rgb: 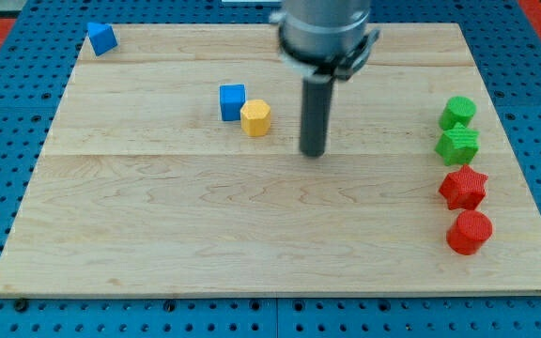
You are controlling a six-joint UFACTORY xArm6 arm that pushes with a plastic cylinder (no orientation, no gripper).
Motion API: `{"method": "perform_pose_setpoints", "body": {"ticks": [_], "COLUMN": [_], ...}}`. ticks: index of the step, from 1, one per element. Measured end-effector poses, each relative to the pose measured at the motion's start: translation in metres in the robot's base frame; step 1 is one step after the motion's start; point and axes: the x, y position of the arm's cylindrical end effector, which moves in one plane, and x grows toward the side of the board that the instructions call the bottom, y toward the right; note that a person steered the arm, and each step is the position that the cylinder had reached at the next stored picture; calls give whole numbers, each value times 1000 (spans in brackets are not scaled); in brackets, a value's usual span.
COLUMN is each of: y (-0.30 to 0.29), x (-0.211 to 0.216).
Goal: Slide the blue triangle towards the blue cube
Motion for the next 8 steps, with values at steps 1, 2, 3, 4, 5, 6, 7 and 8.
{"method": "perform_pose_setpoints", "body": {"ticks": [1,2,3,4,5,6,7,8], "y": [-24,-76,-91,-92,-36,-67,-165,-279], "x": [-35,-30,-10,-9,-68,-145,-144,-97]}}
